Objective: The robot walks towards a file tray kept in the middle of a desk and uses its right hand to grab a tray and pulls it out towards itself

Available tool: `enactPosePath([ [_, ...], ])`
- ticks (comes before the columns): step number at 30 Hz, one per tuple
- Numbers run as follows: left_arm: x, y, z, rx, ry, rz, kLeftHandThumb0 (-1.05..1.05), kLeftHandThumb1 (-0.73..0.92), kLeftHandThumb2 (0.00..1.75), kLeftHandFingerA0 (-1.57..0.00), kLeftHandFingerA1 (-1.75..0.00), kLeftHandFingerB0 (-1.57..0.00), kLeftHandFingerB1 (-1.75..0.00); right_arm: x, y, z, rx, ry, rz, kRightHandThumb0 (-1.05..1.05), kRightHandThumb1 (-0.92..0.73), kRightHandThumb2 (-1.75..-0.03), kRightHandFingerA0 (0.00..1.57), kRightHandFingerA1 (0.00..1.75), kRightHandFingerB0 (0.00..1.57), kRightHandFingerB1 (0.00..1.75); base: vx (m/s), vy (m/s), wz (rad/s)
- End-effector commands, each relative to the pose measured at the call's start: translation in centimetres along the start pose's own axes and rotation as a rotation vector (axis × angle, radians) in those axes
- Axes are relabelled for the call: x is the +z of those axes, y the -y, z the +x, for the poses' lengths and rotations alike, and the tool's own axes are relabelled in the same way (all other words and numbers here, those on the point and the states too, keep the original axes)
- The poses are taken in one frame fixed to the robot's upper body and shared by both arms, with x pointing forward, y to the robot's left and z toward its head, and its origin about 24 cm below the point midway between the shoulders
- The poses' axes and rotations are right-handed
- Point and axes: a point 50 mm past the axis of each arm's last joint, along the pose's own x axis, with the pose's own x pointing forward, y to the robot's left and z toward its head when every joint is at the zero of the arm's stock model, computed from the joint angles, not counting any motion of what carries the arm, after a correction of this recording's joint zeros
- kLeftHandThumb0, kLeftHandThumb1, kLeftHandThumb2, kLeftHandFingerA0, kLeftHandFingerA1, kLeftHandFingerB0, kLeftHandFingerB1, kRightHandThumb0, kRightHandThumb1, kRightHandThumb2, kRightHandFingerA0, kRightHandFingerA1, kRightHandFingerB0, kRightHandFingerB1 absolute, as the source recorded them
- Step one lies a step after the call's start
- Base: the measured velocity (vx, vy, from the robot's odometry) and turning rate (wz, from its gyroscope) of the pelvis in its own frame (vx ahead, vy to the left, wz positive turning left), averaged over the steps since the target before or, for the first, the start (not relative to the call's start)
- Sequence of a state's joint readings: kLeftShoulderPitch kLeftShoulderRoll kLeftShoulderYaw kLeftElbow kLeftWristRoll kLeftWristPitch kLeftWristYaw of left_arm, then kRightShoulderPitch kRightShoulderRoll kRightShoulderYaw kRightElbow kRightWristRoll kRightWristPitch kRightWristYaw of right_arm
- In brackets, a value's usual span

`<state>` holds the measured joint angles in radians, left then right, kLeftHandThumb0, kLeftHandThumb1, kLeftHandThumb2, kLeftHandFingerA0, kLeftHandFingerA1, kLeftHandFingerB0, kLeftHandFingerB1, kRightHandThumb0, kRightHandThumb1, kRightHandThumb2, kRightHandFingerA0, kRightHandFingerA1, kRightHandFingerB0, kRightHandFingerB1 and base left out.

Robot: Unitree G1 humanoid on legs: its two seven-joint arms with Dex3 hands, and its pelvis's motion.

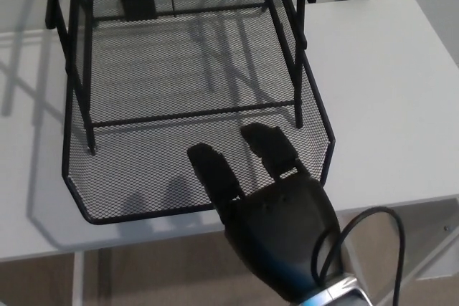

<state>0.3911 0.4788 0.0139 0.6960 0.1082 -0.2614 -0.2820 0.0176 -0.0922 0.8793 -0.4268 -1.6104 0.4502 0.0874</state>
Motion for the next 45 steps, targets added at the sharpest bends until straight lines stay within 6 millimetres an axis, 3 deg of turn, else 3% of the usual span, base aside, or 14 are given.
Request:
enactPosePath([
  [1,0.1,-0.6,-0.2,0.002,0.019,0.024,-0.28,0.47,0.62,-0.51,-0.48,-0.41,-0.43,3.1,1.6,-2.9,0.069,0.095,0.177,-0.98,-0.33,-0.66,0.0,0.6,0.09,0.59,0.0,0.0,0.0],
  [12,0.7,-1.0,0.0,-0.006,0.039,0.05,-0.28,0.47,0.63,-0.51,-0.49,-0.42,-0.45,1.5,10.0,-6.1,-0.207,0.293,0.469,-1.05,-0.4,-0.81,0.14,0.82,0.24,0.61,0.0,0.0,0.0],
  [14,0.8,-1.0,0.0,-0.005,0.042,0.067,-0.29,0.47,0.63,-0.51,-0.49,-0.43,-0.45,-0.2,11.5,-5.5,-0.41,0.387,0.577,-1.03,-0.56,-0.58,1.01,0.66,0.81,0.52,0.0,0.0,0.0],
  [15,0.7,-1.0,0.0,-0.004,0.038,0.077,-0.3,0.47,0.63,-0.51,-0.49,-0.43,-0.45,-1.4,12.6,-5.7,-0.524,0.464,0.711,-0.85,-0.27,-0.79,1.5,0.84,1.3,0.72,0.0,0.0,0.0],
  [16,0.7,-1.0,0.0,-0.005,0.034,0.08,-0.31,0.46,0.63,-0.5,-0.49,-0.43,-0.45,-2.5,13.7,-5.9,-0.622,0.539,0.844,-0.84,-0.35,-0.71,1.57,0.92,1.43,0.69,0.0,0.0,0.0],
  [22,0.5,-0.5,0.0,-0.016,0.031,0.068,-0.29,0.46,0.63,-0.51,-0.5,-0.43,-0.45,-6.0,15.8,-7.6,-0.766,0.74,1.003,-0.85,-0.43,-0.68,1.33,0.87,1.03,0.85,0.0,0.0,0.0],
  [25,0.4,-0.5,0.3,-0.012,0.016,0.064,-0.29,0.47,0.62,-0.5,-0.49,-0.42,-0.44,-7.2,16.0,-8.2,-0.577,0.856,1.209,-0.95,-0.3,-0.92,1.21,0.72,1.08,0.63,0.0,0.0,0.0],
  [26,0.4,-0.5,0.3,-0.013,0.017,0.057,-0.29,0.46,0.62,-0.51,-0.49,-0.42,-0.44,-7.7,16.3,-8.6,-0.631,0.843,1.178,-0.9,-0.42,-0.57,1.19,0.53,1.17,0.53,0.0,0.0,0.0],
  [27,0.5,-0.6,0.4,-0.012,0.02,0.056,-0.29,0.46,0.62,-0.51,-0.49,-0.42,-0.44,-7.9,16.7,-8.9,-0.708,0.846,1.155,-0.98,-0.29,-0.87,1.17,0.63,1.12,0.6,0.0,0.0,0.0],
  [31,1.0,-0.7,0.4,-0.013,0.035,0.072,-0.29,0.47,0.63,-0.51,-0.49,-0.43,-0.45,-7.7,18.2,-8.1,-0.871,0.969,1.214,-0.89,-0.56,-0.6,1.41,0.76,1.29,0.57,0.0,0.0,0.0],
  [32,1.2,-0.7,0.4,-0.012,0.039,0.076,-0.3,0.46,0.63,-0.51,-0.5,-0.43,-0.45,-8.3,18.7,-8.2,-0.935,0.906,1.064,-0.94,-0.44,-0.92,1.35,1.01,1.19,0.8,0.0,0.0,0.0],
  [38,1.3,-0.8,0.4,-0.019,0.045,0.079,-0.31,0.46,0.64,-0.5,-0.5,-0.42,-0.45,-13.0,17.0,-12.9,-0.569,0.301,0.94,-0.62,-0.22,-0.58,1.57,1.13,1.35,0.8,0.0,0.0,0.0],
  [40,1.4,-0.9,0.5,-0.017,0.044,0.069,-0.29,0.47,0.63,-0.5,-0.49,-0.42,-0.44,-14.3,16.3,-13.8,-0.503,0.241,1.055,-0.41,-0.02,-0.78,1.49,1.36,1.53,1.35,0.0,0.0,0.0],
  [45,1.5,-1.0,0.7,-0.001,0.046,0.045,-0.3,0.47,0.63,-0.5,-0.49,-0.42,-0.44,-20.0,15.3,-17.8,-0.446,0.146,1.436,-0.29,-0.01,-0.84,1.57,1.38,1.12,0.97,0.0,0.0,0.0],
])
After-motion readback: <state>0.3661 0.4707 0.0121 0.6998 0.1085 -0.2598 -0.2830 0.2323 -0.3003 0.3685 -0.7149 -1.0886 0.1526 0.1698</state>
